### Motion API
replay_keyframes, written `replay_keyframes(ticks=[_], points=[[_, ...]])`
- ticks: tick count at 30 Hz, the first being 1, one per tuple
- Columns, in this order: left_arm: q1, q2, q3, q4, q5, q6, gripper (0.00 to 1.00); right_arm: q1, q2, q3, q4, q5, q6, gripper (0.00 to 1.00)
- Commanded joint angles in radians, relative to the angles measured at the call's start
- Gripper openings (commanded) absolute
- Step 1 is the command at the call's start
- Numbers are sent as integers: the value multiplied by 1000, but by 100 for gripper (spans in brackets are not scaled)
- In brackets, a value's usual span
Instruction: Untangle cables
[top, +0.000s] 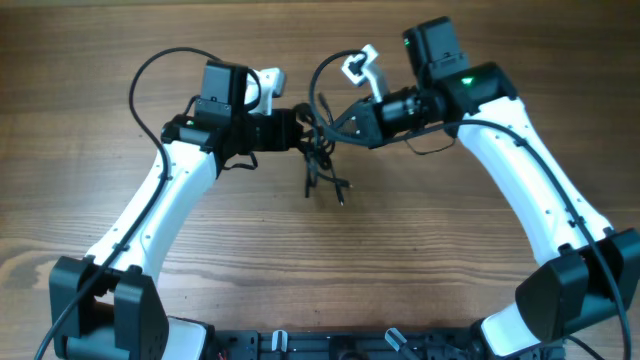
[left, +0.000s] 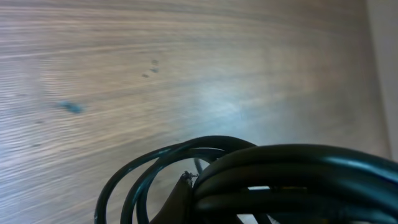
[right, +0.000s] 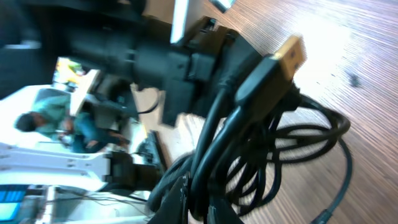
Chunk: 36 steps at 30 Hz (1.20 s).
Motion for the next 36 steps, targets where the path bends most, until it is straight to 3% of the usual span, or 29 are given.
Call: replay_keyframes(ticks=[1, 4, 6, 10, 14, 16, 17, 21, 26, 28, 30, 31, 33, 36], points=[[40, 27, -3, -2, -132, 1, 4, -65, -44, 10, 14, -208, 17, 4], [40, 27, -3, 2, -131, -10, 4, -98, -44, 10, 53, -126, 121, 4], [40, 27, -3, 13, -121, -21, 4, -98, -44, 10, 48, 117, 229, 4], [40, 26, -3, 48, -61, -20, 4, -66, -44, 10, 37, 381, 263, 6], [40, 22, -3, 137, 43, -20, 4, -41, -44, 10, 5, 639, 265, 21], [40, 10, -2, 171, 71, -21, 4, -40, -44, 10, -29, 747, 267, 36], [40, 4, -2, 177, 71, -21, 4, -40, -44, 10, -39, 769, 267, 43], [40, -21, -2, 198, 70, -21, 4, -40, -46, 13, -50, 722, 261, 49], [40, -27, -2, 163, 6, -26, 4, -40, -53, 31, -8, 389, 188, 51], [40, -27, -2, 148, 6, -100, 4, -40, -53, 31, 23, 300, 226, 51], [40, -27, -2, 127, 6, -182, 4, -40, -53, 31, 33, 319, 278, 52], [40, -27, -2, 118, 6, -214, 4, -40, -53, 31, 31, 360, 311, 57], [39, -27, -2, 95, 7, -317, 4, -37, -54, 31, -5, 548, 428, 58], [38, -27, -2, 53, 7, -492, 4, -24, -62, 31, -35, 644, 451, 58]])
